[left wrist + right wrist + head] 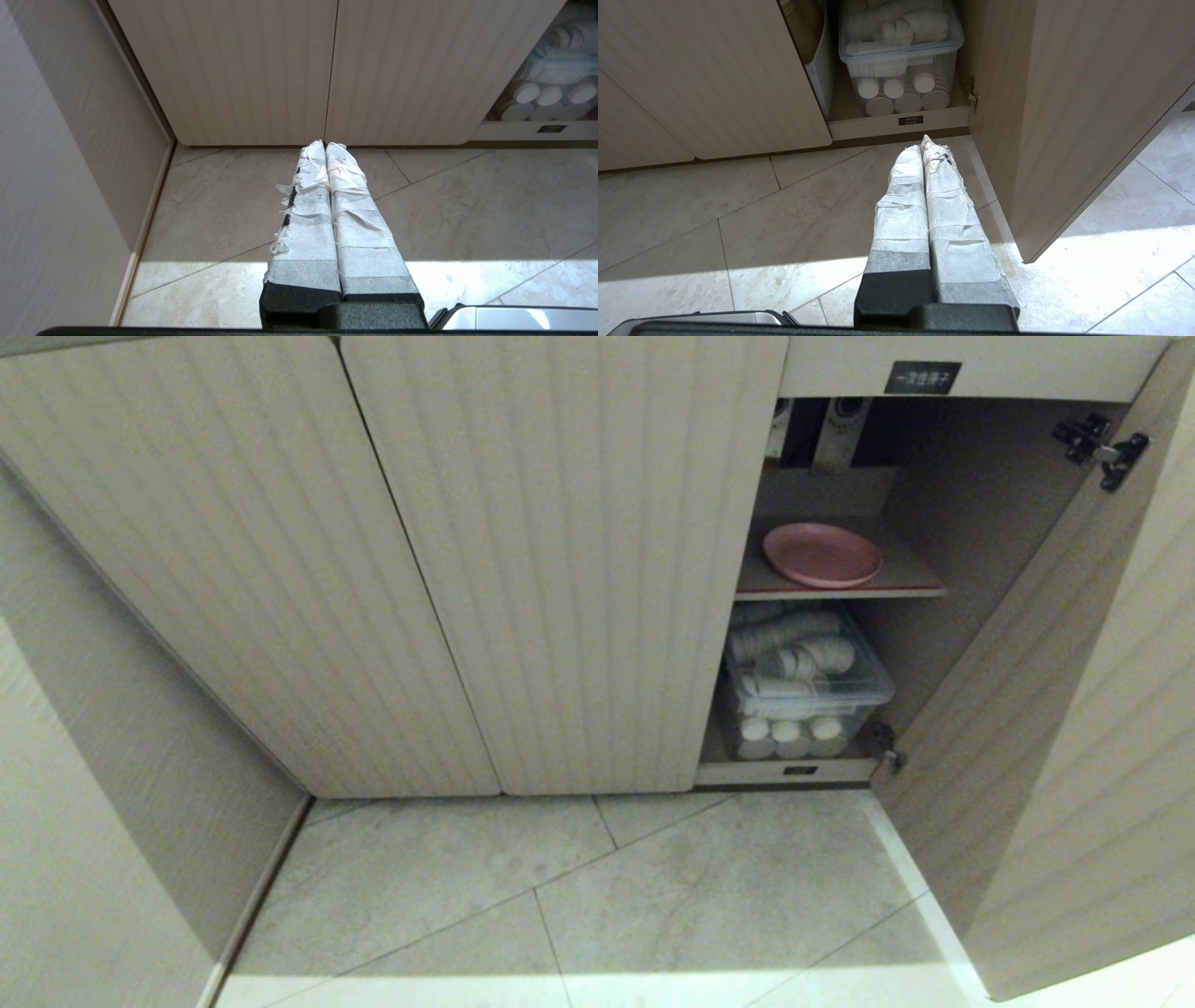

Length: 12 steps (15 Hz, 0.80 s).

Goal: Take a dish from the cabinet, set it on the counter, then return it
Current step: Close the cabinet door

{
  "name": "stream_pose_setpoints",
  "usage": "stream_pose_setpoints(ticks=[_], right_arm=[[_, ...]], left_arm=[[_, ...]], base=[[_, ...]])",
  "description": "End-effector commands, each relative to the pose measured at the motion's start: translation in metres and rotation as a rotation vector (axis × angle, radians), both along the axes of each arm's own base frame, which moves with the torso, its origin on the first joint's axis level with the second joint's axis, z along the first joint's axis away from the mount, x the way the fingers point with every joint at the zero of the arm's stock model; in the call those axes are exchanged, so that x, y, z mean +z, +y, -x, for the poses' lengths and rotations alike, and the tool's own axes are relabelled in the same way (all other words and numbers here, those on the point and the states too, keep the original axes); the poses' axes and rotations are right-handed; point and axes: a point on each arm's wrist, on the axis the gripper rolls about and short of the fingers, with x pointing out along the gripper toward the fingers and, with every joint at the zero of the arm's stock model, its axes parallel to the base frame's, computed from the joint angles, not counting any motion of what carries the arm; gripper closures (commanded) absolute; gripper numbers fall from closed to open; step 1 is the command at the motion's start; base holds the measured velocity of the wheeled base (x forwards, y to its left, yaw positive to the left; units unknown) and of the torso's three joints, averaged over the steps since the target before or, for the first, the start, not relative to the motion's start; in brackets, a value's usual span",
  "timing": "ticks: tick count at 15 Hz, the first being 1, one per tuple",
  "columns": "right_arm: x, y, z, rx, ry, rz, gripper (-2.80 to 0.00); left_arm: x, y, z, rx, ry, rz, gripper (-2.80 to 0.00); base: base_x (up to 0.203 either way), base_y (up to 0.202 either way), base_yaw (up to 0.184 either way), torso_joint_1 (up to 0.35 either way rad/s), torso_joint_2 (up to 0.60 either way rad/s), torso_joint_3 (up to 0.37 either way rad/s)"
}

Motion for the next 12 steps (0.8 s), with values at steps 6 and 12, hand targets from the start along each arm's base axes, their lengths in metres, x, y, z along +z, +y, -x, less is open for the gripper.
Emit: stream_pose_setpoints(ticks=[6, 12], right_arm=[[0.0, 0.0, 0.0, -0.001, 0.0, 0.0, 0.0], [0.0, 0.0, 0.0, -0.001, 0.0, 0.0, 0.0]], left_arm=[[0.0, 0.0, 0.0, 0.0, -0.001, 0.001, 0.0], [0.0, 0.0, 0.0, 0.0, -0.001, 0.001, 0.0]], base=[[0.0, -0.08, 0.003, 0.001, 0.0, 0.001], [0.0, -0.197, 0.001, 0.002, 0.0, 0.003]])
